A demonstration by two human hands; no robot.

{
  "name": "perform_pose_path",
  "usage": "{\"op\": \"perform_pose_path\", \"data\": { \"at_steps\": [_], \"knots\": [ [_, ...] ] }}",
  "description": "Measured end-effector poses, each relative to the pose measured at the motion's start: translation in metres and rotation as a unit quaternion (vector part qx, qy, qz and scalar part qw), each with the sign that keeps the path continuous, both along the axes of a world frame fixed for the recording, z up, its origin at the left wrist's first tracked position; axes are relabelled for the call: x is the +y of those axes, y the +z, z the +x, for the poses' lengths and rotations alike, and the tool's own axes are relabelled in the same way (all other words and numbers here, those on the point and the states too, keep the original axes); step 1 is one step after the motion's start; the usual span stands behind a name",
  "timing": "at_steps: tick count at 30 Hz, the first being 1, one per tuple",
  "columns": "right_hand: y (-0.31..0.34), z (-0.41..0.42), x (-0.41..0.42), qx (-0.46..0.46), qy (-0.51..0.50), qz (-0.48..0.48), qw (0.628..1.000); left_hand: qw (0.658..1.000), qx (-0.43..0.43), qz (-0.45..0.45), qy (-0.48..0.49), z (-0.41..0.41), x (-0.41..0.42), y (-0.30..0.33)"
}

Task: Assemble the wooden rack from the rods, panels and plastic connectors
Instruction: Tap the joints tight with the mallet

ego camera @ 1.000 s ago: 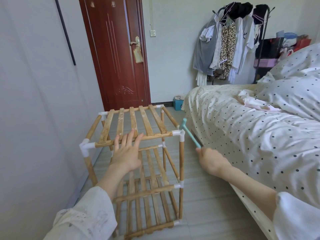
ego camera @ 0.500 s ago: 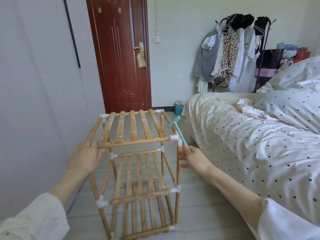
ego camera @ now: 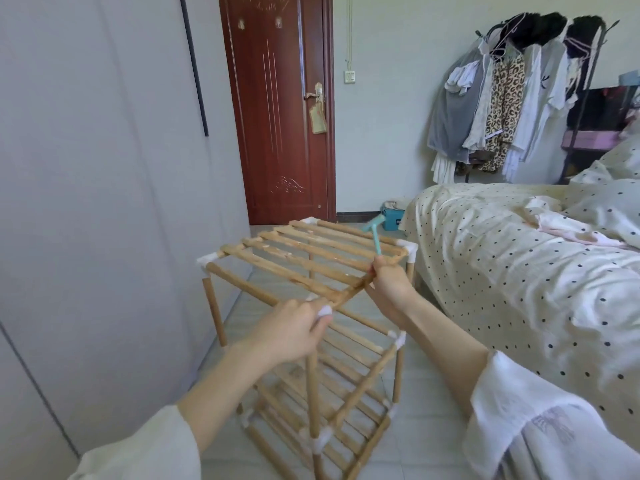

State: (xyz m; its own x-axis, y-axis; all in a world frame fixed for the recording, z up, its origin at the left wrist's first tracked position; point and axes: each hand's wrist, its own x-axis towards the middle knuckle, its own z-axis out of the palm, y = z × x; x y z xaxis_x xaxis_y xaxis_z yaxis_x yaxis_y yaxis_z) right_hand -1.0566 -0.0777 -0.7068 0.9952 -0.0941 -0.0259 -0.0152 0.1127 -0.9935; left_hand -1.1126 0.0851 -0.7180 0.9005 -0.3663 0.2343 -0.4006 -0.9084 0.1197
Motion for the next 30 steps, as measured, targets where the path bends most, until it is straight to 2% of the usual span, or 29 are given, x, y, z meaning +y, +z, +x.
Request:
{"op": "perform_pose_path", "data": {
  "at_steps": [2,4,7,11,15,18,19,21,23,25,27,28,30],
  "knots": [
    [0.001,0.0,-0.019,0.011,-0.011,-0.002,1.0,0.994,0.076,-0.056,-0.055,0.001,-0.007,0.001],
    [-0.004,-0.005,-0.036,0.027,-0.021,0.014,0.999,0.991,0.091,-0.048,-0.084,0.002,-0.004,0.003],
    [-0.011,-0.02,-0.058,0.025,-0.036,-0.06,0.997,0.998,-0.006,0.027,-0.051,0.01,0.009,-0.008],
    [-0.017,-0.039,-0.08,0.007,-0.03,-0.23,0.973,0.994,-0.098,0.027,0.028,0.019,-0.002,-0.025],
    [-0.008,-0.056,-0.097,-0.119,-0.105,-0.37,0.915,0.995,-0.091,0.031,0.042,0.031,-0.053,-0.022],
    [0.004,-0.076,-0.11,-0.205,-0.191,-0.353,0.893,0.994,-0.088,0.022,0.056,0.037,-0.094,-0.03],
    [0.003,-0.078,-0.116,-0.206,-0.195,-0.373,0.883,0.993,-0.099,0.024,0.059,0.039,-0.104,-0.033],
    [-0.002,-0.079,-0.128,-0.148,-0.149,-0.465,0.86,0.991,-0.113,0.027,0.063,0.045,-0.113,-0.036],
    [0.003,-0.079,-0.141,-0.115,-0.121,-0.512,0.842,0.991,-0.119,0.02,0.064,0.049,-0.115,-0.039],
    [0.02,-0.082,-0.146,-0.167,-0.191,-0.448,0.857,0.989,-0.129,0.02,0.064,0.05,-0.115,-0.041],
    [0.021,-0.084,-0.144,-0.207,-0.263,-0.394,0.856,0.988,-0.139,0.015,0.062,0.05,-0.115,-0.042],
    [0.013,-0.083,-0.142,-0.177,-0.237,-0.408,0.864,0.988,-0.138,0.01,0.061,0.05,-0.116,-0.042],
    [-0.012,-0.083,-0.136,-0.04,-0.102,-0.476,0.873,0.989,-0.136,0.003,0.06,0.049,-0.116,-0.042]
  ]
}}
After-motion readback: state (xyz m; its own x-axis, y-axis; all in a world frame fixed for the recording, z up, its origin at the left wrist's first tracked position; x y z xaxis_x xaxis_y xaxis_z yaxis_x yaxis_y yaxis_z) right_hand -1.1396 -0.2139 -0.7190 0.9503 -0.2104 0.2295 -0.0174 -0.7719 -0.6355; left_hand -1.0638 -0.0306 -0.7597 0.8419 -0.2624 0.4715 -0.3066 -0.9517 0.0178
